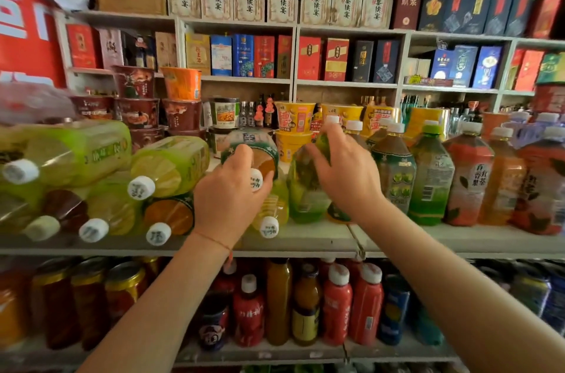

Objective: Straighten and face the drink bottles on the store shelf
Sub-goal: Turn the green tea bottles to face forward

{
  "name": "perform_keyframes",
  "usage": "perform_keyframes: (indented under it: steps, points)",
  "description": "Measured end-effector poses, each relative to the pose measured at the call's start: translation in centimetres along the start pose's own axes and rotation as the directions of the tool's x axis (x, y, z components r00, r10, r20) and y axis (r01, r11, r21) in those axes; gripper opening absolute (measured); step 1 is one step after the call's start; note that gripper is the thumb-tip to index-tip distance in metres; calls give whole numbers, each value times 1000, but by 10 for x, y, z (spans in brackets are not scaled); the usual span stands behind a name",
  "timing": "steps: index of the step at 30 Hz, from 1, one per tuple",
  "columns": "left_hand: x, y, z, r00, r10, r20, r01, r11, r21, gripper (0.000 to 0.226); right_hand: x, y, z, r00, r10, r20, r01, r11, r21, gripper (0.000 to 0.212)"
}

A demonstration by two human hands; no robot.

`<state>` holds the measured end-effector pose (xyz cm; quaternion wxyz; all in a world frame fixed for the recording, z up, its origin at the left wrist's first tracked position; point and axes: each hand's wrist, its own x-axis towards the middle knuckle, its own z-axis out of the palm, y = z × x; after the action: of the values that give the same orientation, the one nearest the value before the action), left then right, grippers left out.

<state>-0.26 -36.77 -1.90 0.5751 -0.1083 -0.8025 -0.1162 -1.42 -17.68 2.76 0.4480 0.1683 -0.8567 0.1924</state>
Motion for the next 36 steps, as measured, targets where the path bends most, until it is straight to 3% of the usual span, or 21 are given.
perform_keyframes:
  steps: [5,9,14,17,18,21,23,26,29,32,34,36]
  points:
    - [5,-5,0,998,69,13,-69,997,39,43,43,-2,17,985,89,151,-68,988,-139,36]
    - [6,-8,7,997,77,17,-77,997,-13,42,56,6,28,971,130,200,-101,984,-150,33]
    - [13,-10,15,998,56,12,-56,997,-54,42,62,8,30,966,73,249,-26,982,-186,31]
    - [23,-10,15,1000,6,8,-5,996,-89,40,64,8,18,974,-17,228,108,913,-393,34]
    - [28,-11,14,1000,-10,1,10,995,-102,39,64,5,13,972,-100,214,178,904,-389,37]
    - [43,-11,13,998,-62,0,62,987,-149,38,54,-15,15,881,-342,328,388,918,-83,61]
    - [45,-12,13,997,-83,10,83,984,-157,34,44,-25,34,843,-385,375,421,907,-14,85]
    - [42,-14,11,995,-102,23,104,984,-145,32,40,-32,69,924,-292,245,303,953,-7,83]
    - [44,-22,5,993,-116,23,118,975,-190,28,46,-39,85,945,-278,171,291,955,-56,71]
    - [45,-31,3,986,-162,25,158,897,-412,23,59,-46,86,949,-241,203,257,965,-56,72]
    - [42,-36,6,973,-199,120,233,811,-537,26,74,-48,86,954,-142,265,145,989,6,76]
    - [37,-46,13,926,-185,328,321,842,-433,28,94,-49,89,943,-8,331,-17,997,73,85]
